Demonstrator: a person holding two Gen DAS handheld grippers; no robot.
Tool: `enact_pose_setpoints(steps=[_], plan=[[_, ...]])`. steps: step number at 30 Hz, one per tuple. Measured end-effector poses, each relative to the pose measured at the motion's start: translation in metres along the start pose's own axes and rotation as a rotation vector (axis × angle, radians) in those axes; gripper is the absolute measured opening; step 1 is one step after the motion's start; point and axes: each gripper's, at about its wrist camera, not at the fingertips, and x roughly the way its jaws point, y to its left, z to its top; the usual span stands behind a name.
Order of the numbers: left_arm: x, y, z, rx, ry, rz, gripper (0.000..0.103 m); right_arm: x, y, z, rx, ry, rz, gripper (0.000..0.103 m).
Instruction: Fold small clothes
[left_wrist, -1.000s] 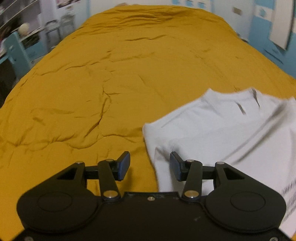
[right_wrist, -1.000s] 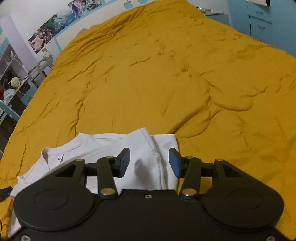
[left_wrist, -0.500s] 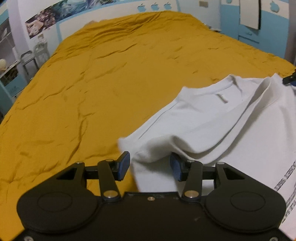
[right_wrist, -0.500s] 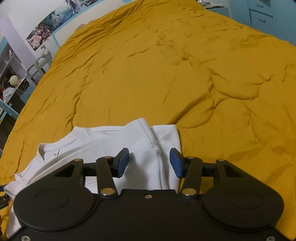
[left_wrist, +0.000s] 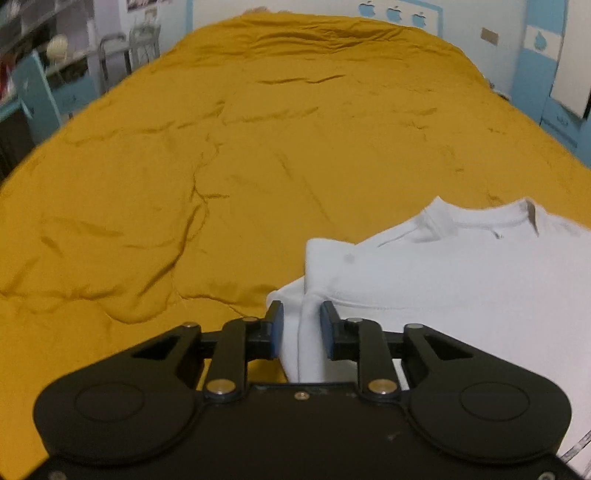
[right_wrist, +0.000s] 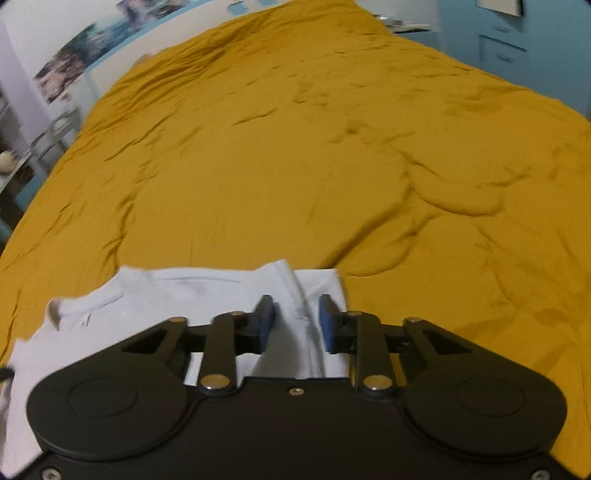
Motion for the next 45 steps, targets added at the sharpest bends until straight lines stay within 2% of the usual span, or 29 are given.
enact_pose_setpoints(steps=[2,4,7,10,12,15,18,21,23,24,25,26,27,28,31,33,36,39,41,44,45], plan=[[-0.008,-0.002,-0.002,0.009,-0.006,0.014,0.030,-0.005,-0.004,0.000,0.011,0.001,0.020,0.033],[-0.023,0.001,-0.007,-0.010,0.000,-0.003,0.043,-0.015,-0.010,-0.002,0.041,0.009,0.046,0.043],[-0.052,0.009,-0.025,-0.046,0.022,-0.014,0.048,-0.038,-0.020,-0.009,0.076,0.029,0.113,0.045],[-0.083,0.021,-0.049,-0.143,0.067,-0.056,0.053,-0.071,-0.031,-0.028,0.074,0.053,0.163,0.048],[-0.099,0.028,-0.070,-0.245,0.103,-0.119,0.057,-0.094,-0.041,-0.046,0.079,0.066,0.181,0.050],[-0.111,0.032,-0.097,-0.354,0.161,-0.188,0.057,-0.119,-0.054,-0.071,0.095,0.086,0.185,0.051],[-0.116,0.025,-0.114,-0.370,0.162,-0.191,0.058,-0.132,-0.063,-0.092,0.095,0.116,0.187,0.052],[-0.118,0.016,-0.119,-0.390,0.158,-0.206,0.059,-0.137,-0.060,-0.102,0.082,0.107,0.195,0.052],[-0.117,0.011,-0.120,-0.393,0.161,-0.202,0.059,-0.137,-0.054,-0.105,0.048,0.090,0.201,0.042],[-0.115,0.008,-0.120,-0.392,0.164,-0.199,0.058,-0.133,-0.050,-0.106,0.024,0.103,0.208,0.022],[-0.114,0.007,-0.120,-0.389,0.165,-0.189,0.049,-0.130,-0.045,-0.107,0.001,0.115,0.199,0.008],[-0.115,0.006,-0.118,-0.386,0.164,-0.185,0.038,-0.128,-0.043,-0.107,-0.011,0.110,0.180,0.008],[-0.116,0.006,-0.118,-0.391,0.164,-0.205,0.015,-0.129,-0.041,-0.107,-0.012,0.104,0.175,0.007],[-0.118,0.007,-0.115,-0.405,0.163,-0.229,0.011,-0.135,-0.040,-0.106,-0.006,0.089,0.178,0.006],[-0.131,0.008,-0.112,-0.375,0.149,-0.197,0.005,-0.161,-0.039,-0.103,-0.022,0.034,0.178,0.003],[-0.131,0.011,-0.116,-0.370,0.167,-0.187,0.005,-0.166,-0.043,-0.106,-0.038,0.051,0.171,0.002],[-0.119,0.018,-0.127,-0.395,0.205,-0.191,0.008,-0.142,-0.056,-0.118,-0.018,0.119,0.134,0.001],[-0.115,0.020,-0.131,-0.401,0.212,-0.194,0.010,-0.119,-0.073,-0.127,0.074,0.146,0.159,0.001],[-0.122,0.024,-0.128,-0.420,0.208,-0.200,0.011,-0.121,-0.078,-0.126,0.125,0.141,0.185,0.004],[-0.137,0.026,-0.123,-0.410,0.189,-0.195,0.012,-0.137,-0.080,-0.122,0.153,0.127,0.217,0.034],[-0.141,0.026,-0.123,-0.400,0.186,-0.193,0.013,-0.142,-0.079,-0.123,0.151,0.111,0.208,0.051]])
